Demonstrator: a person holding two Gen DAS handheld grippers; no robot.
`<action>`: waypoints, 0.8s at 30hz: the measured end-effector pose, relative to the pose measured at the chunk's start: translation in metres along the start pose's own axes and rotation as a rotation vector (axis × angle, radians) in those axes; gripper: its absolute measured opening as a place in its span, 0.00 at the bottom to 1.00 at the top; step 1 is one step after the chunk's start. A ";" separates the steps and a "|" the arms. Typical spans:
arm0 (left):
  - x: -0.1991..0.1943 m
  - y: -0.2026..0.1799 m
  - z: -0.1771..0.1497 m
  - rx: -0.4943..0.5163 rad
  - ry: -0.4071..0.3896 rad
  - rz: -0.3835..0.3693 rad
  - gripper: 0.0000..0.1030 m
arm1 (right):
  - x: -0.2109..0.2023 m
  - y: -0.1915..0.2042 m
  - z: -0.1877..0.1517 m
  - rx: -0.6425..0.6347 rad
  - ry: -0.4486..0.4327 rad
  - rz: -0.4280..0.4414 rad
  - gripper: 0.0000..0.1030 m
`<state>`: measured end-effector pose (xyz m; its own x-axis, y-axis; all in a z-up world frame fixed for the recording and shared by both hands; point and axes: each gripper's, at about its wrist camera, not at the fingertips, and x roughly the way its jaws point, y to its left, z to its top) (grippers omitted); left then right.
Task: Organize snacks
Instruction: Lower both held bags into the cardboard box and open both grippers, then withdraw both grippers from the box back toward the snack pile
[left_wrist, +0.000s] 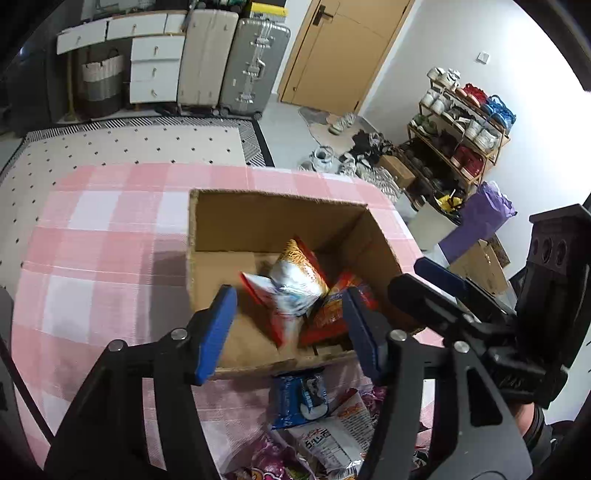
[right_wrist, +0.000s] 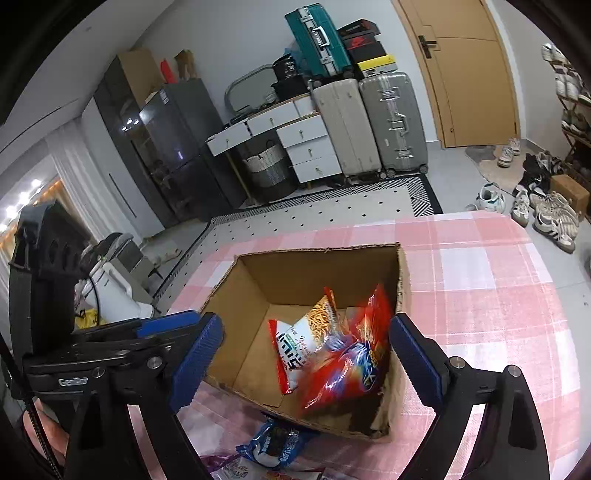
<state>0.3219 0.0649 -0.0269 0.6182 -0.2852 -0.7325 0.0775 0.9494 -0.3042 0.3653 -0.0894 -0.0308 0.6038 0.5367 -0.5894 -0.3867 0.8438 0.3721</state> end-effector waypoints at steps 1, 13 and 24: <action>-0.002 0.000 0.001 0.002 -0.004 0.004 0.57 | -0.002 -0.002 0.000 0.016 -0.003 0.010 0.91; -0.077 0.004 -0.031 0.006 -0.076 0.009 0.67 | -0.103 -0.009 -0.009 0.078 -0.145 0.040 0.93; -0.139 -0.020 -0.081 0.053 -0.132 0.030 0.79 | -0.173 0.016 -0.052 -0.002 -0.196 0.021 0.96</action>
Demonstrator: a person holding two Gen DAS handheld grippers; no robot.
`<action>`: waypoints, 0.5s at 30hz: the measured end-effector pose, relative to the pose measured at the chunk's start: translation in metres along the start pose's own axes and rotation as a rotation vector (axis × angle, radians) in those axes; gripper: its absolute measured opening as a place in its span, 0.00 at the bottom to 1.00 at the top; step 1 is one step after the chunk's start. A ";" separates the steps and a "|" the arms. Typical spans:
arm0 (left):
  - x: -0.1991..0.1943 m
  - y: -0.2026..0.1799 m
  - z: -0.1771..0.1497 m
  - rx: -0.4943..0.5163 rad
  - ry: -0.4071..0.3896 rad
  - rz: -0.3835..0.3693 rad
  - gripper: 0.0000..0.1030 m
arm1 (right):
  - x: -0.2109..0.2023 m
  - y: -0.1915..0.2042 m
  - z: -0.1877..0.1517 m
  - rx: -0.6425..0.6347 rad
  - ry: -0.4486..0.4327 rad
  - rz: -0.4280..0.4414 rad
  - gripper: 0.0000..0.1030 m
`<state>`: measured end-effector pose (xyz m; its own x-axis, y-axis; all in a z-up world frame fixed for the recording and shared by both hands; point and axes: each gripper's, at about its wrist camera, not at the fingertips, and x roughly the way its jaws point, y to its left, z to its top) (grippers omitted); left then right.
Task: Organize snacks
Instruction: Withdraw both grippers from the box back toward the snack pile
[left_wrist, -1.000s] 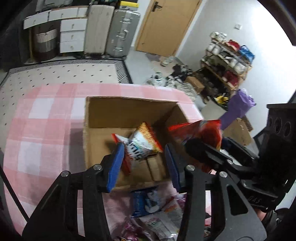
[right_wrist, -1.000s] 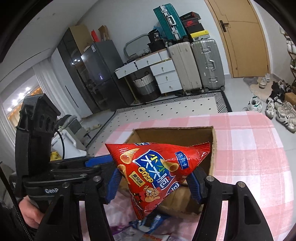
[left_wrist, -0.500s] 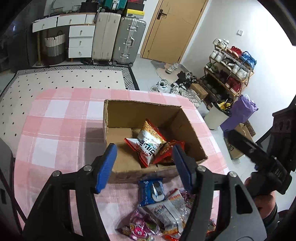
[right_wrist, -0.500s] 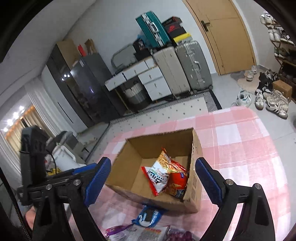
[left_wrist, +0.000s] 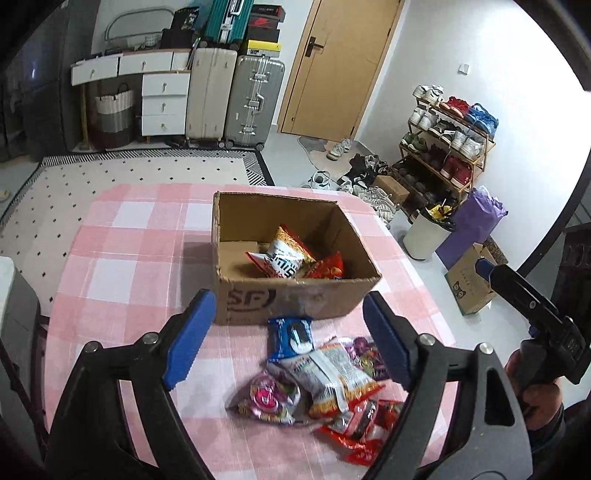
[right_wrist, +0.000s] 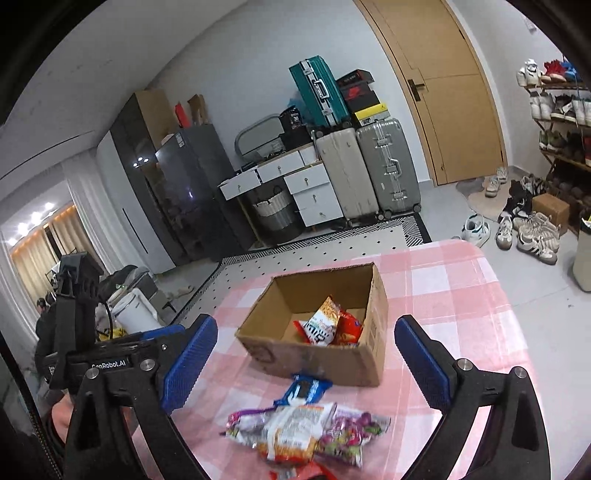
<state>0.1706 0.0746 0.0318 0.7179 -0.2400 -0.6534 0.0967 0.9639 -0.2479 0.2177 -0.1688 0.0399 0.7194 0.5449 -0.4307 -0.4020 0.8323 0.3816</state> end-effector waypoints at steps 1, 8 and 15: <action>-0.006 -0.004 -0.005 0.008 -0.005 0.008 0.79 | -0.007 0.002 -0.004 -0.005 -0.001 0.002 0.96; -0.034 -0.026 -0.036 0.043 -0.003 0.051 0.86 | -0.045 0.014 -0.030 -0.026 -0.018 -0.002 0.99; -0.058 -0.045 -0.065 0.071 -0.029 0.084 0.99 | -0.080 0.020 -0.061 -0.034 -0.036 -0.003 0.99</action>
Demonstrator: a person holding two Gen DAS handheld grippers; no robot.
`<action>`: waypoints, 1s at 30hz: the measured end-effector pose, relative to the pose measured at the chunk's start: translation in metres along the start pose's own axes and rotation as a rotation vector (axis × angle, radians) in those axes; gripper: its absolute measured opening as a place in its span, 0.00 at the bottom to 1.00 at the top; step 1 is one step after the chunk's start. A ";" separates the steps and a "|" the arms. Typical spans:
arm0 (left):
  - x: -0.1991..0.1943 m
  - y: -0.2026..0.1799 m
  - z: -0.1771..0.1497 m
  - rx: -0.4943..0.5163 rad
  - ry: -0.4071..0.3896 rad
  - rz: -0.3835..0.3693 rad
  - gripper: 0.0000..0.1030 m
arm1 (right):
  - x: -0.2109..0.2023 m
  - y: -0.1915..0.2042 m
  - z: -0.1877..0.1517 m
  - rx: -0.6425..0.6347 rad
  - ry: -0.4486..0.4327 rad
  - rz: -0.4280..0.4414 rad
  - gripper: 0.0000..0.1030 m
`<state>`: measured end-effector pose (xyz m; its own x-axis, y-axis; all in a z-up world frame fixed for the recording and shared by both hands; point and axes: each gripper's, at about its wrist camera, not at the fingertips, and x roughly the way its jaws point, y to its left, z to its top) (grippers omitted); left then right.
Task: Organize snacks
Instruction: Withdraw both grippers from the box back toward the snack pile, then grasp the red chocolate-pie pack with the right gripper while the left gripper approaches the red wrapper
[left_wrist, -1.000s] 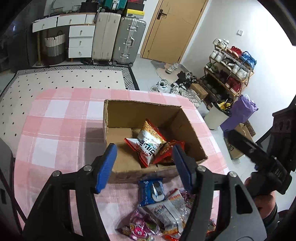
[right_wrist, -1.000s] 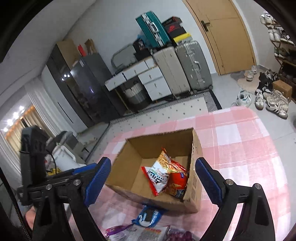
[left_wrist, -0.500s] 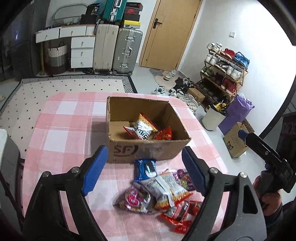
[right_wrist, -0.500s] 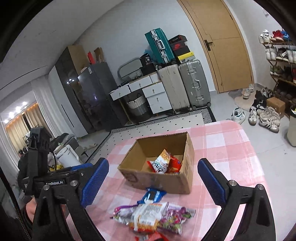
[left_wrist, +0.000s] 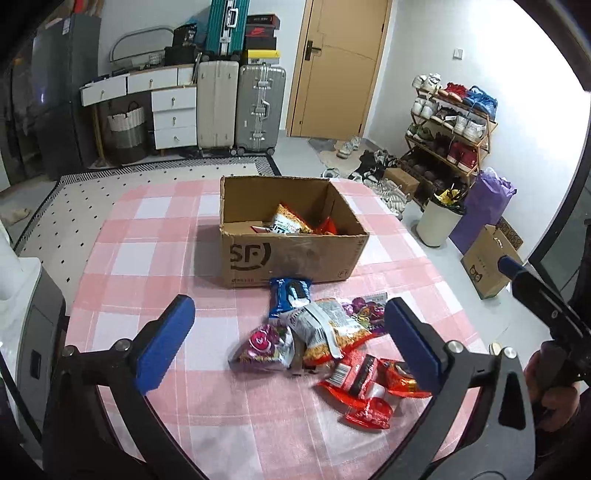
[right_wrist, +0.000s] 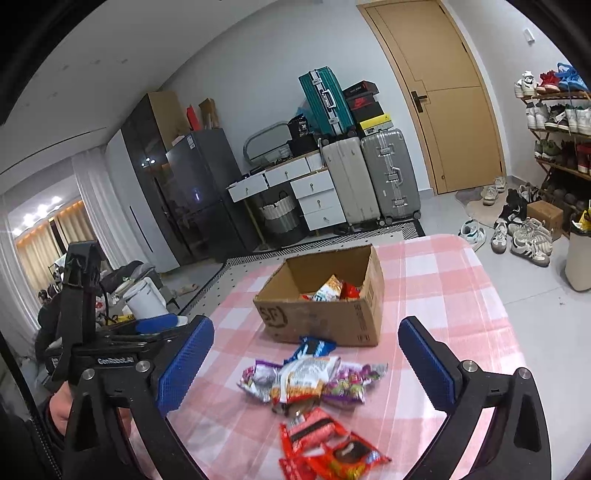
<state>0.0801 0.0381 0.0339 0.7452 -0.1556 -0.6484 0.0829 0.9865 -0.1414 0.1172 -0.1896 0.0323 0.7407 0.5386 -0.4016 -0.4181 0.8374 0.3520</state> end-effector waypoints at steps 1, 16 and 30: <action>-0.003 -0.002 -0.004 0.009 -0.003 0.002 0.99 | -0.004 0.002 -0.004 -0.004 -0.003 -0.001 0.99; -0.015 -0.004 -0.050 -0.005 0.013 -0.050 0.99 | -0.034 0.006 -0.056 -0.010 0.048 -0.033 0.99; 0.014 -0.006 -0.094 0.000 0.065 -0.141 0.99 | 0.013 -0.020 -0.118 0.097 0.227 -0.035 0.99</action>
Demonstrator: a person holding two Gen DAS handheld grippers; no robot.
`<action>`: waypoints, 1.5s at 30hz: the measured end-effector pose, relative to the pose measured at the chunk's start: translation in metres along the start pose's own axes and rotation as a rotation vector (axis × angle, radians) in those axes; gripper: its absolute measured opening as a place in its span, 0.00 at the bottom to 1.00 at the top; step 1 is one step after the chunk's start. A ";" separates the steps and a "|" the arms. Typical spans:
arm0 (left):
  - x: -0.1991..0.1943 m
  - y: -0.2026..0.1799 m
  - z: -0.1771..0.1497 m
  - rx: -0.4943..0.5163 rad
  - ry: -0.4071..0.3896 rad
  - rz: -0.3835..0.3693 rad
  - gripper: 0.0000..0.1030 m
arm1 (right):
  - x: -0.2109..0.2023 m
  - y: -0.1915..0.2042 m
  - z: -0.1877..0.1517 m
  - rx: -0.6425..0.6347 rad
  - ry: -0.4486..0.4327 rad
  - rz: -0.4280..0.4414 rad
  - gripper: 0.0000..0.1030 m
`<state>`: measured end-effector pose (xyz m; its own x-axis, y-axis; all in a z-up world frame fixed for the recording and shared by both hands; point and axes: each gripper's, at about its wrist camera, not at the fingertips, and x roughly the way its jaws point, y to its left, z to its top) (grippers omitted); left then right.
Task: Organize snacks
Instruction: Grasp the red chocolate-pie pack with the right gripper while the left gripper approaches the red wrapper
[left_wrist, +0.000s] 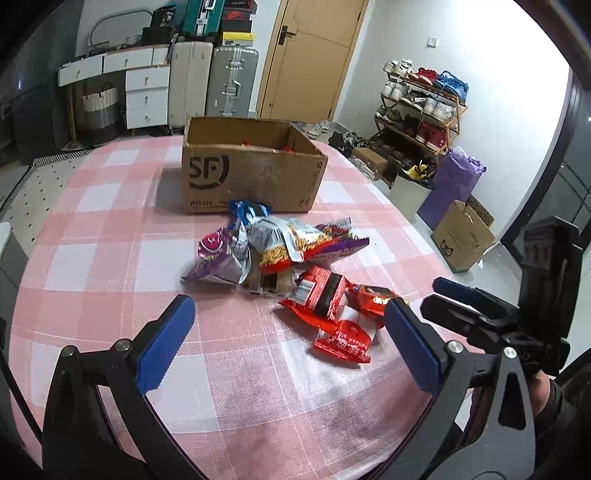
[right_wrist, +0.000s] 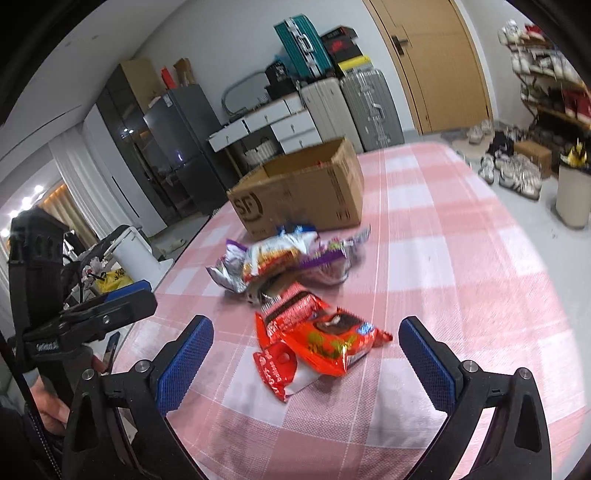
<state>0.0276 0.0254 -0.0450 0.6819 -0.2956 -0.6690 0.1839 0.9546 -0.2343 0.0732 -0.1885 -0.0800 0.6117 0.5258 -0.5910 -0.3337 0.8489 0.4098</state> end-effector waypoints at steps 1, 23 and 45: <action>0.004 0.001 -0.001 -0.003 0.007 -0.002 0.99 | 0.005 -0.003 -0.001 0.011 0.008 0.003 0.99; 0.087 0.035 -0.014 -0.089 0.148 -0.035 0.99 | 0.073 -0.031 -0.003 0.104 0.134 0.001 0.90; 0.089 0.041 -0.018 -0.116 0.152 -0.031 0.99 | 0.069 -0.032 -0.013 0.062 0.167 -0.031 0.40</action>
<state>0.0835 0.0375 -0.1268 0.5606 -0.3354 -0.7572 0.1142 0.9369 -0.3304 0.1165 -0.1791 -0.1433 0.4918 0.5052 -0.7092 -0.2684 0.8628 0.4284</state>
